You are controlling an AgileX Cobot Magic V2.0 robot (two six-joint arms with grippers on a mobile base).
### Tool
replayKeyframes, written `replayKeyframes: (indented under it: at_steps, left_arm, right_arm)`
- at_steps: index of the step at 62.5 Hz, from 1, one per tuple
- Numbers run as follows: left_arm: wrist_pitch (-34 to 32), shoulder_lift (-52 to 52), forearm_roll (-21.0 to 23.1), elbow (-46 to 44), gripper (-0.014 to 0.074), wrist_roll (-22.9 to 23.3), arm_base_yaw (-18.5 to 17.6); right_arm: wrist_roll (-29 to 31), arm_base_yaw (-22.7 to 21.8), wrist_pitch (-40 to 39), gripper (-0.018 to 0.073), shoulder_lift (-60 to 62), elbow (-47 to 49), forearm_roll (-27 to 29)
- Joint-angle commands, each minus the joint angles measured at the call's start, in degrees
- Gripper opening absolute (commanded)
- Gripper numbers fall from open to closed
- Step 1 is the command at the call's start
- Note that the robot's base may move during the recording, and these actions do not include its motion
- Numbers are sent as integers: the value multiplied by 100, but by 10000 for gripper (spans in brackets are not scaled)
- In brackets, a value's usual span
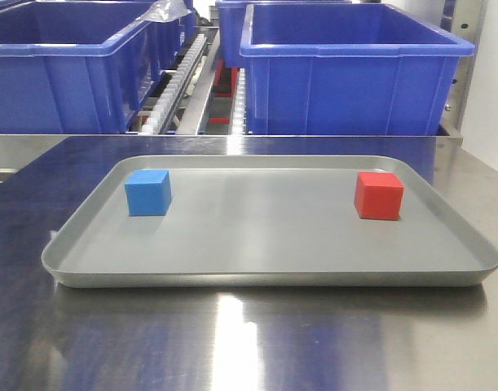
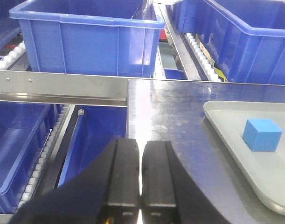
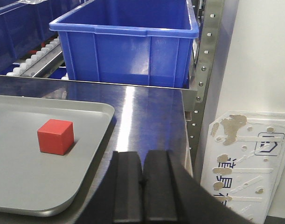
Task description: Sort and place red and blue blocks on shelf
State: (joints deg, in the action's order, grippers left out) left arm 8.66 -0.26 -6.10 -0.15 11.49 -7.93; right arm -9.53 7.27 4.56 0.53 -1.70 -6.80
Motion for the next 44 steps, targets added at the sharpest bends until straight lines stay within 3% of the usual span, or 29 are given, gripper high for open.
replayKeyframes:
  at_steps: [1,44]
  left_arm:
    - [-449,-84,31,223,129,-13,-4]
    - [-449,-84,31,223,129,-13,-4]
  right_arm:
    - [53,-42,-501,58,115,124,-9]
    - [53,-42,-501,58,115,124,-9]
